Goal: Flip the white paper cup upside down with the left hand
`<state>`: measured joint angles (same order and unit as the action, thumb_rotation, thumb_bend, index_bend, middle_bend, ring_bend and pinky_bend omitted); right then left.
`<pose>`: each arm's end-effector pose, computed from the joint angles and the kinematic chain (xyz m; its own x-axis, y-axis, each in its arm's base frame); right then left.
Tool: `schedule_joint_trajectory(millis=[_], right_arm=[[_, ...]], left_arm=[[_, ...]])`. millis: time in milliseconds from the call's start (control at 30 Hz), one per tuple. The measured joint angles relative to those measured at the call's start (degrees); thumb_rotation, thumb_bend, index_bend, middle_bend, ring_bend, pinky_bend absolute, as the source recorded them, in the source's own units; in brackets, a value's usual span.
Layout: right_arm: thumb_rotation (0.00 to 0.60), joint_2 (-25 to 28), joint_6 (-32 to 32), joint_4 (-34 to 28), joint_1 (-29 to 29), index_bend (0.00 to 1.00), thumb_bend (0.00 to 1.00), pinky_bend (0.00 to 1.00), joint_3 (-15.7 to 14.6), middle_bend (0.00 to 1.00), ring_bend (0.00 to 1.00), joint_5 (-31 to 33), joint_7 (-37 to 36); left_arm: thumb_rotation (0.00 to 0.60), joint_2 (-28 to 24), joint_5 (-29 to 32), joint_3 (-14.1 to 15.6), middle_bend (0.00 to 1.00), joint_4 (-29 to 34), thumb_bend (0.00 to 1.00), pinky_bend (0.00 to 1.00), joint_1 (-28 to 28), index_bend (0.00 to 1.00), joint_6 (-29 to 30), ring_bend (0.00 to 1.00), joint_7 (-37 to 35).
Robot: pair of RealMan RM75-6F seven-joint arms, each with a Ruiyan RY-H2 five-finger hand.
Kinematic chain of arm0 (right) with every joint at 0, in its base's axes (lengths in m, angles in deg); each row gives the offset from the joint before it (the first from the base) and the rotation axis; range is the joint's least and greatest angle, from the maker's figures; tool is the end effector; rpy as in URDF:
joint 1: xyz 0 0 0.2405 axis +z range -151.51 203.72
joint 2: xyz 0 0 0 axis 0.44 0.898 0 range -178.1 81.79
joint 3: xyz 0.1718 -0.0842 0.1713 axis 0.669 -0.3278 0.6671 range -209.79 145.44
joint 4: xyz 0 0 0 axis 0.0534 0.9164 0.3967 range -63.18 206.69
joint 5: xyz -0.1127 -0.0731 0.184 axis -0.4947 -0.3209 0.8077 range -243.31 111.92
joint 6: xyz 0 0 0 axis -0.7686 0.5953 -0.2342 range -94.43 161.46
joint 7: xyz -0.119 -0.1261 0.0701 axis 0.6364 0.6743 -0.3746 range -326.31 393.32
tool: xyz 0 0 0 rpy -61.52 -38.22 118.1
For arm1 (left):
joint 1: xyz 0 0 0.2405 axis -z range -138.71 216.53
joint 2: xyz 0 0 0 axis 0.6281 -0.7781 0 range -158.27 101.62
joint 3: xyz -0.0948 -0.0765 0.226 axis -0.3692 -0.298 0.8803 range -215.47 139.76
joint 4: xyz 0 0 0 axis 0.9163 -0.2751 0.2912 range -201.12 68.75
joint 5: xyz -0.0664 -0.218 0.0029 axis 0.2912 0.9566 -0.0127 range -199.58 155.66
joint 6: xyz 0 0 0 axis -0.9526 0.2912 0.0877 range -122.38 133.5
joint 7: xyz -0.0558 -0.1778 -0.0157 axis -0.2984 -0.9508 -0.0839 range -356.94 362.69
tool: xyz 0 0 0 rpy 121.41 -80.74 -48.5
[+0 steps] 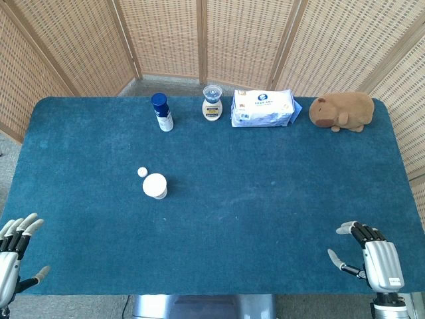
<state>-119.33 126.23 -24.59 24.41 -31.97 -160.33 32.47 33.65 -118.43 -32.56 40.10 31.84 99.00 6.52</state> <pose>-0.2808 -0.1788 0.1070 0.1957 0.0437 0.9797 -0.9788 -0.0532 0.1979 -0.2763 0.1331 0.1303 0.2540 0.0550 0.9656 0.9662 0.0310 -0.2559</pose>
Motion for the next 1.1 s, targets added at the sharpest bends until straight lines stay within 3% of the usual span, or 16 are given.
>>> schedule_joint_trajectory(millis=[267, 500, 800, 1100], right_arm=[[0.424, -0.4, -0.5, -0.2, 0.5, 0.41, 0.32, 0.36, 0.3, 0.37, 0.36, 0.2, 0.6], [0.423, -0.4, 0.1, 0.3, 0.2, 0.41, 0.32, 0.36, 0.3, 0.37, 0.36, 0.1, -0.3], [0.421, -0.3, 1.7, 1.6, -1.0, 0.41, 0.32, 0.36, 0.0, 0.37, 0.36, 0.2, -2.3], [0.421, 0.2, 3.0, 2.7, -2.0, 0.41, 0.32, 0.36, 0.0, 0.37, 0.36, 1.1, -3.7]], left_arm=[[0.6, 0.3, 1.0, -0.5, 0.1, 0.0, 0.17, 0.05, 0.7, 0.12, -1.1, 0.0, 0.4], [0.6, -0.4, 2.5, -1.3, 0.1, 0.9, 0.17, 0.05, 2.2, 0.2, -3.6, 0.0, 0.9], [0.6, -2.9, 6.9, -5.0, 0.1, 4.3, 0.18, 0.05, 9.1, 0.21, -12.9, 0.0, 7.1], [0.6, -3.1, 17.5, -10.6, 0.1, 6.8, 0.19, 0.05, 19.7, 0.21, -25.6, 0.0, 16.6]])
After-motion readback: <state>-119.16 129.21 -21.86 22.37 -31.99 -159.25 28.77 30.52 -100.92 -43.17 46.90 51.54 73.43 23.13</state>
